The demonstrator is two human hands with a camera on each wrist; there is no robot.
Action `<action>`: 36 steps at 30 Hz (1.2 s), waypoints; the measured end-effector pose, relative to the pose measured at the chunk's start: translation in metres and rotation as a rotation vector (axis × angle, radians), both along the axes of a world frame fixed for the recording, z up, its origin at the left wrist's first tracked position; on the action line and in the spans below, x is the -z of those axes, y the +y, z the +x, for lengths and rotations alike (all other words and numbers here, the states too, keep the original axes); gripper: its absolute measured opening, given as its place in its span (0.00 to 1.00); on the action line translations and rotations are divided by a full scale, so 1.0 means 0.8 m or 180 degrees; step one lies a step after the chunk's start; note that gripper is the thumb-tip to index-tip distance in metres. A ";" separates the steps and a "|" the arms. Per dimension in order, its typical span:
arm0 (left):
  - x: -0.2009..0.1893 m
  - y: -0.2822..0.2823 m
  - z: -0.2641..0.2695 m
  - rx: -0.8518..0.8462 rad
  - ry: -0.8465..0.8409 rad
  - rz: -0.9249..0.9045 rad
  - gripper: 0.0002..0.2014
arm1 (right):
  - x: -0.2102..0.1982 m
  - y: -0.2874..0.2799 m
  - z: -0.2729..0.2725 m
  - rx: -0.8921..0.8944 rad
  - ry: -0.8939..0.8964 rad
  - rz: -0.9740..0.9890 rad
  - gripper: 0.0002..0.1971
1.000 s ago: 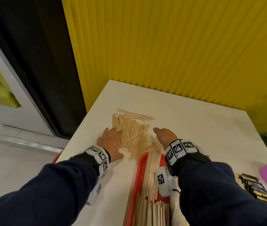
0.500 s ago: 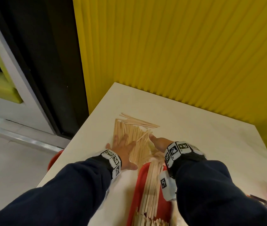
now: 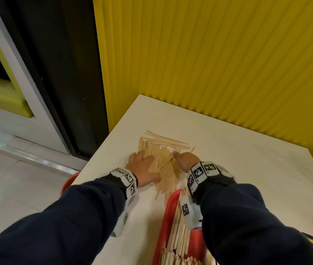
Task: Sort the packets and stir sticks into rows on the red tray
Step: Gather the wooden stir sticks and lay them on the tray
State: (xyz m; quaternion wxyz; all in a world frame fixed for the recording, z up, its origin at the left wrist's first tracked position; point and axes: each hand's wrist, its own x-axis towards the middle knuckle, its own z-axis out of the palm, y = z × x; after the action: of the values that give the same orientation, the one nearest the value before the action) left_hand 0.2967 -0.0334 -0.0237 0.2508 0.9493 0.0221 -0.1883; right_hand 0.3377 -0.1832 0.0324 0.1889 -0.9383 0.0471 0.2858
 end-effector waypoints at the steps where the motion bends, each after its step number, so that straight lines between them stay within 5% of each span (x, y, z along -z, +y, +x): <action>1: -0.003 0.003 0.001 0.0000 0.0049 0.0064 0.42 | -0.001 -0.003 0.001 0.0173 0.0048 0.0028 0.23; 5: -0.006 0.005 0.001 0.0214 0.0205 0.0374 0.45 | 0.001 -0.013 0.004 0.0469 0.0607 0.0354 0.20; 10: -0.006 -0.018 -0.010 0.0893 -0.0174 0.0505 0.42 | -0.005 -0.016 -0.008 -0.0419 0.0624 -0.0110 0.35; 14: -0.013 -0.047 -0.017 0.1348 -0.0312 0.0560 0.41 | -0.008 -0.013 -0.016 -0.0747 0.0813 -0.0276 0.37; 22: -0.011 -0.052 -0.016 0.1233 -0.0184 0.0556 0.43 | -0.004 -0.018 -0.023 -0.0855 0.0798 -0.0274 0.37; 30: -0.012 -0.053 -0.023 0.1137 -0.0167 0.0535 0.39 | -0.008 -0.032 -0.017 -0.0304 0.0743 0.0236 0.35; 36: -0.021 -0.058 -0.032 0.1045 -0.0500 0.0168 0.12 | -0.021 -0.073 -0.012 0.0471 0.0317 0.0192 0.22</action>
State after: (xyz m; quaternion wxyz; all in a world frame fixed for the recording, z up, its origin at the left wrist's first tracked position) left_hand 0.2712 -0.0800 -0.0072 0.1926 0.9582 -0.1479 -0.1513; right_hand 0.3282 -0.2416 0.0494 0.2350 -0.9107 0.1170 0.3188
